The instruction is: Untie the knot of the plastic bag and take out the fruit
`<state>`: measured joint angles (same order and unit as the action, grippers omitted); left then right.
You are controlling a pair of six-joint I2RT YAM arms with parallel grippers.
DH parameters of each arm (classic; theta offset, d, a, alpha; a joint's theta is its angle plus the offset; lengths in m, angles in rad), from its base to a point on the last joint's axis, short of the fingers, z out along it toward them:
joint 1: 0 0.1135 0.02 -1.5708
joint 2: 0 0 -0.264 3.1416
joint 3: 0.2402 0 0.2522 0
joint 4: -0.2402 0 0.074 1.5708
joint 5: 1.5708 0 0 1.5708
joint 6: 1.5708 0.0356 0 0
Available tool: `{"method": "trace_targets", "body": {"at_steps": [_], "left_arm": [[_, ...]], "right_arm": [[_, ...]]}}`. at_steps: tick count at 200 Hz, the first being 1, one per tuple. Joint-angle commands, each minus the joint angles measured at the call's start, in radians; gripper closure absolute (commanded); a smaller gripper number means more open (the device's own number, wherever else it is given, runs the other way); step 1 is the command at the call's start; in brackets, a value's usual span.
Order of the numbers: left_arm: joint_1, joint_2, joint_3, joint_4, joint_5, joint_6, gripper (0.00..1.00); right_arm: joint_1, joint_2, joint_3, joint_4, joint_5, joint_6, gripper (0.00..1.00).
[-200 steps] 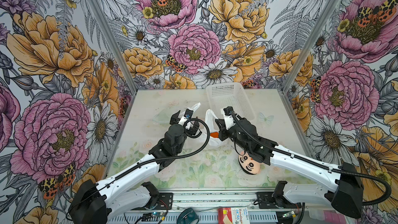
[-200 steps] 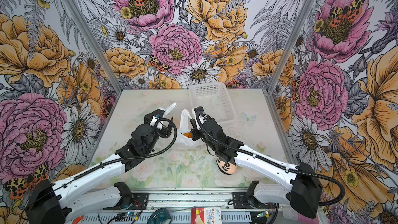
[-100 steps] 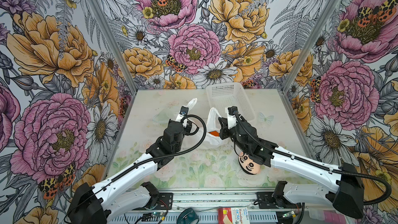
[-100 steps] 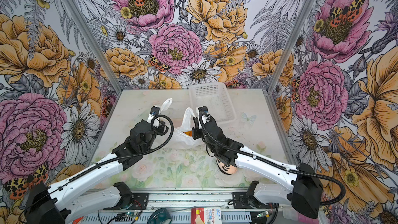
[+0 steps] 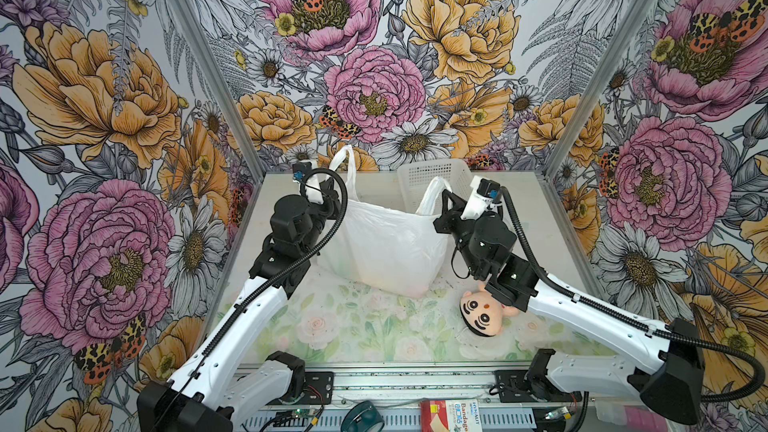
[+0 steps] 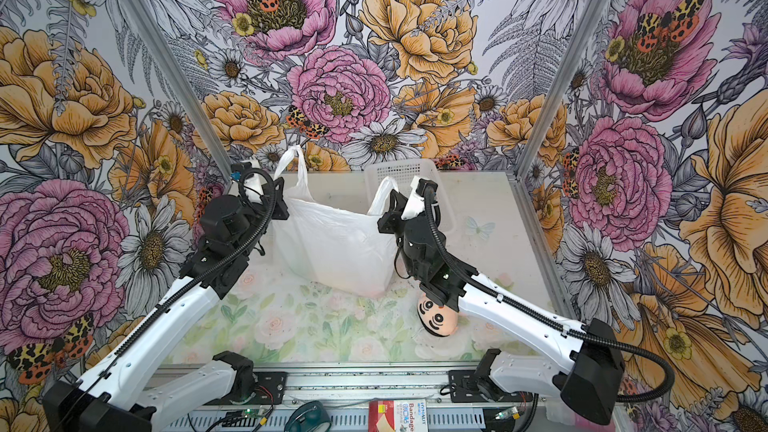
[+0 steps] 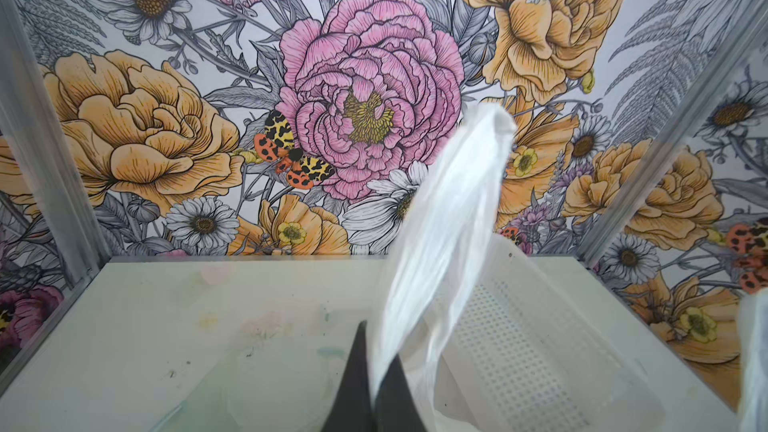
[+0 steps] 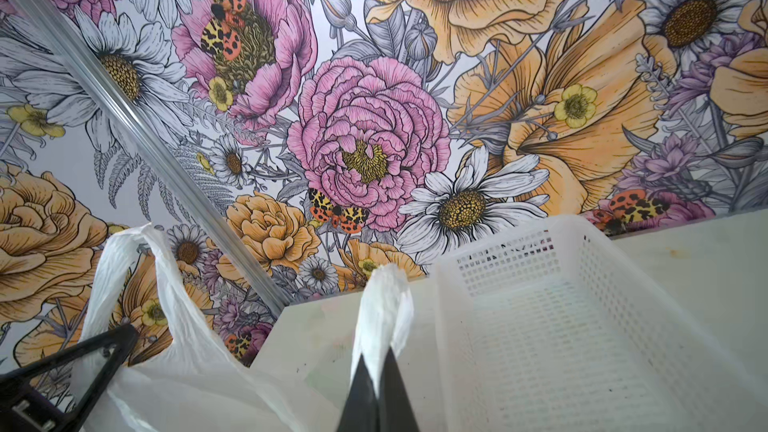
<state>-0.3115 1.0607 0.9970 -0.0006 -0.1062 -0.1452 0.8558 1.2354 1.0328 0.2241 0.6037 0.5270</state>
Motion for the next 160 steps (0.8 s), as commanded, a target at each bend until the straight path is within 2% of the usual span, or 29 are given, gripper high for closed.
{"method": "trace_targets", "body": {"at_steps": [1, 27, 58, 75, 100, 127, 160], "left_arm": [[0.073, 0.038, 0.094, -0.023, 0.163, -0.058, 1.00], [0.161, 0.090, 0.201, -0.042, 0.259, -0.063, 1.00], [0.243, 0.095, 0.214, -0.005, 0.335, -0.093, 1.00], [0.253, 0.061, 0.143, 0.036, 0.346, -0.112, 1.00], [0.248, -0.021, -0.072, 0.174, 0.325, -0.188, 1.00], [0.223, -0.112, -0.298, 0.278, 0.269, -0.235, 1.00], [0.167, -0.209, -0.429, 0.259, 0.239, -0.208, 1.00]], "right_arm": [[-0.009, 0.102, 0.143, -0.006, 0.034, -0.073, 1.00], [-0.007, 0.249, 0.334, -0.046, 0.029, -0.176, 1.00], [-0.009, 0.334, 0.416, 0.048, -0.029, -0.306, 1.00], [-0.009, 0.332, 0.356, 0.140, -0.134, -0.330, 1.00], [-0.005, 0.321, 0.222, 0.244, -0.239, -0.274, 1.00], [0.013, 0.303, 0.060, 0.358, -0.195, -0.241, 1.00], [0.048, 0.263, -0.093, 0.407, -0.111, -0.228, 1.00]]}}
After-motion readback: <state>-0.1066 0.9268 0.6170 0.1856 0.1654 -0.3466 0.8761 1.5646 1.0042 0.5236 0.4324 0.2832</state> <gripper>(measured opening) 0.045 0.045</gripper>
